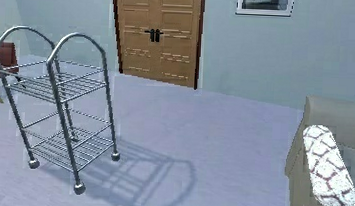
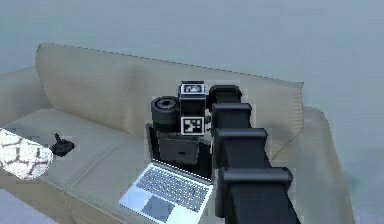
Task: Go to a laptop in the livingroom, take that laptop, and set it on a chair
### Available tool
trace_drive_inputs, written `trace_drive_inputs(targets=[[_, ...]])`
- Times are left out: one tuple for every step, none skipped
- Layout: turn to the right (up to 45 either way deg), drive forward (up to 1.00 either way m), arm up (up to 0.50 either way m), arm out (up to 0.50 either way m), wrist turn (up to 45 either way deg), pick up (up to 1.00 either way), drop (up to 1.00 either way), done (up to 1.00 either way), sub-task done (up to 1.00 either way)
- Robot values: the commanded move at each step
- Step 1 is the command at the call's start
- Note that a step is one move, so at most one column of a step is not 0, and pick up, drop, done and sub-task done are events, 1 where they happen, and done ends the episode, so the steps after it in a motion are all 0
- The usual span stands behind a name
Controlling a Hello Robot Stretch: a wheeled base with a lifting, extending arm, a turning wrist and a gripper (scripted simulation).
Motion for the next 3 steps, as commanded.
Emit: trace_drive_inputs(targets=[[0.0, 0.0, -0.26, 0.0, 0.0, 0.0, 0.0, 0.0, 0.0], [0.0, 0.0, -0.32, 0.0, 0.0, 0.0, 0.0, 0.0, 0.0], [0.0, 0.0, 0.0, 0.0, 0.0, 1.0, 0.0, 0.0, 0.0]])
